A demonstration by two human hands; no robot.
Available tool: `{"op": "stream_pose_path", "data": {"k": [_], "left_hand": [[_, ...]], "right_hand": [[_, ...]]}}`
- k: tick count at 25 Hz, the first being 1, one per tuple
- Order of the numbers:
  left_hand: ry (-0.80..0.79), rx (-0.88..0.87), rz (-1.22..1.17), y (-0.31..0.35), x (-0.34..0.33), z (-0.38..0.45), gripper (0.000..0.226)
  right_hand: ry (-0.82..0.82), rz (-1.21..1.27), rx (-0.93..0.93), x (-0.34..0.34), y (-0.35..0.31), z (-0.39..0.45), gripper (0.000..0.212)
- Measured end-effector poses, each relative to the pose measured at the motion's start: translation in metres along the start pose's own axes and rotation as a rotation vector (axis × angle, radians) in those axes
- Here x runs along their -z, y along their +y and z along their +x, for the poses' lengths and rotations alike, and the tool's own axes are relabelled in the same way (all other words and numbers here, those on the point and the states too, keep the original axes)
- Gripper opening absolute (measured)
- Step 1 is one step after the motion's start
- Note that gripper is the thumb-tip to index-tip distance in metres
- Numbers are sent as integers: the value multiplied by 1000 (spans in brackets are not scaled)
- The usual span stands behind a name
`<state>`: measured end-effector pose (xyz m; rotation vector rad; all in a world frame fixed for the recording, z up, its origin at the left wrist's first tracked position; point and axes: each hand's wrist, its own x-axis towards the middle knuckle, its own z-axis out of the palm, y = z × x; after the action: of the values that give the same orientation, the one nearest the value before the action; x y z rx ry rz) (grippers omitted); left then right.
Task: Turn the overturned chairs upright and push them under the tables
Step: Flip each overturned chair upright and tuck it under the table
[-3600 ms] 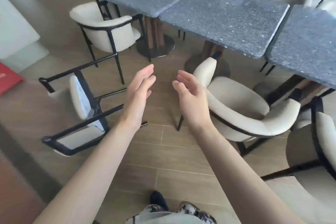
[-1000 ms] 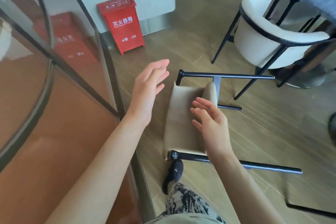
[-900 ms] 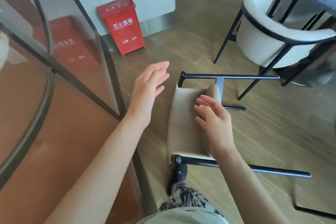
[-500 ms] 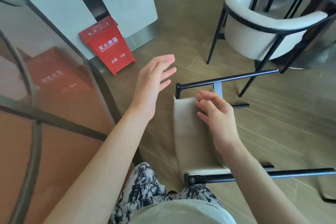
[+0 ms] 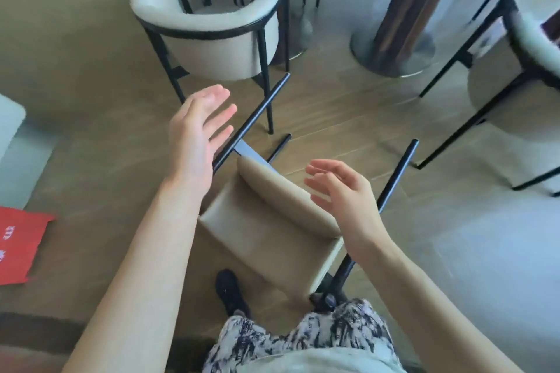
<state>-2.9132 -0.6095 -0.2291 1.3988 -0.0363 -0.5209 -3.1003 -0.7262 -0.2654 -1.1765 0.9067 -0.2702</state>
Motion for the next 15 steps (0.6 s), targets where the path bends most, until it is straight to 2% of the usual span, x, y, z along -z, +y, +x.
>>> {"op": "stream_pose_path", "data": {"k": [6, 11, 15], "left_hand": [[-194, 174, 90, -5, 56, 33, 26], [-324, 275, 103, -17, 53, 25, 28], [-314, 276, 141, -20, 58, 28, 29]], "right_hand": [[283, 165, 7, -74, 20, -28, 26], [452, 291, -53, -74, 40, -61, 26], [506, 342, -91, -63, 49, -56, 24]]}}
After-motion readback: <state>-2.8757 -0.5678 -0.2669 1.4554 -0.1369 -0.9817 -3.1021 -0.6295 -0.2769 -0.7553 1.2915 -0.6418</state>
